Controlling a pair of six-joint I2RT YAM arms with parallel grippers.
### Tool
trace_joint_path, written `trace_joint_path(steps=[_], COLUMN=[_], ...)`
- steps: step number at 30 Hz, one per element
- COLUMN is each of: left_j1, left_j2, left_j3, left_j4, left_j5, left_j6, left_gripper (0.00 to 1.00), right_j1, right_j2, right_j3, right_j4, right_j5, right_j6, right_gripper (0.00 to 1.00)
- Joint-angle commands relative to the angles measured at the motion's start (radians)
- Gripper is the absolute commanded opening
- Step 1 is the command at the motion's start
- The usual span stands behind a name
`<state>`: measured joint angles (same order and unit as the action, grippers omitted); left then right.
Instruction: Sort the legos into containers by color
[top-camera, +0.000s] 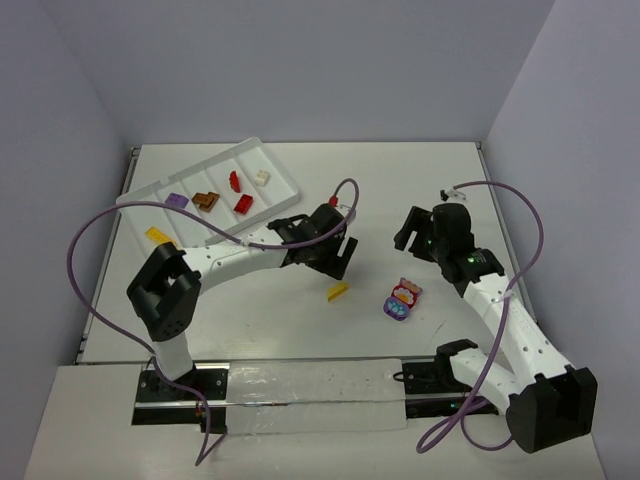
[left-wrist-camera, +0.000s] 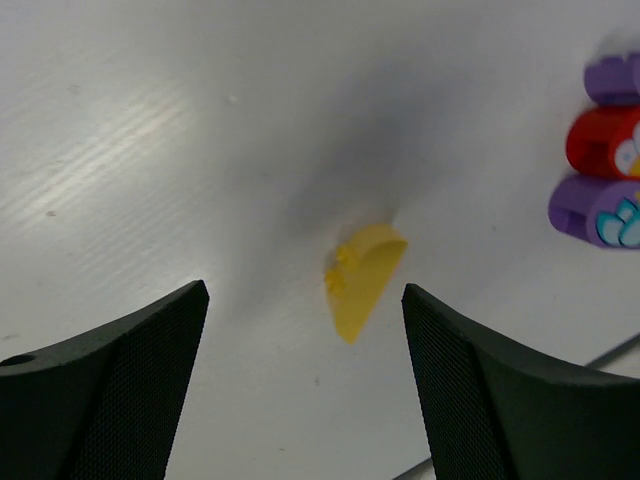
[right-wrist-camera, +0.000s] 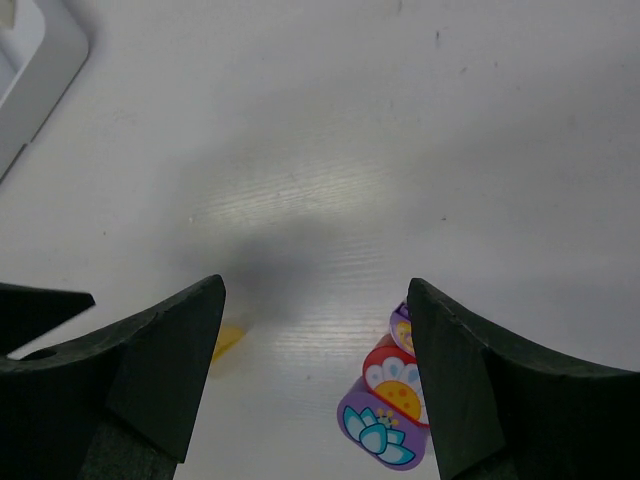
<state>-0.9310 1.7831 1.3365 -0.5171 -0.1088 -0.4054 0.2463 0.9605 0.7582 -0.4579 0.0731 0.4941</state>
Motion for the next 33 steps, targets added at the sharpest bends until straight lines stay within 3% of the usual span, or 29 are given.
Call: trace_joint_path(steps=[1, 6, 11, 24, 27, 30, 33], left_j1=[-0.037, -0.066, -0.091, -0.106, -0.107, -0.106, -0.108], left_j2=[0.025, 0.061, 0.09, 0.152, 0.157, 0.155, 0.167], left_j3=[0.006, 0.004, 0.007, 0.012, 0.021, 0.03, 0.042], left_j4=[0.052, 0.023, 0.003, 0.013, 0.011, 0.012, -0.001], left_j5=[0.107, 0.213, 0.21, 0.093, 0.058, 0.059, 0.068], left_j6=[0.066, 0.137, 0.162, 0.131, 0.123, 0.125, 0.13], left_gripper=[0.87, 0.88, 0.83, 0.58, 0.47, 0.48, 0.63], right_j1=[-0.03, -0.031, -0.032, -0.031, -0.031, -0.03, -0.03], right_j2=[-0.038, -0.042, -0.037, -0.033, -0.034, -0.035, -0.036], right_j3=[-0.007, 0.001, -0.002, -0.009, -0.01, -0.008, -0.007], right_j4=[-0.019, -0.019, -0.013, -0.006, -0.002, -0.001, 0.0], right_j5=[-0.032, -0.051, -0.062, -0.108, -0.113, -0.12, -0.123], right_j6=[-0.026, -0.028, -0.026, -0.031, -0.029, -0.029, -0.031], right_gripper=[0.81, 0.81, 0.81, 0.81, 0.81, 0.81, 0.81])
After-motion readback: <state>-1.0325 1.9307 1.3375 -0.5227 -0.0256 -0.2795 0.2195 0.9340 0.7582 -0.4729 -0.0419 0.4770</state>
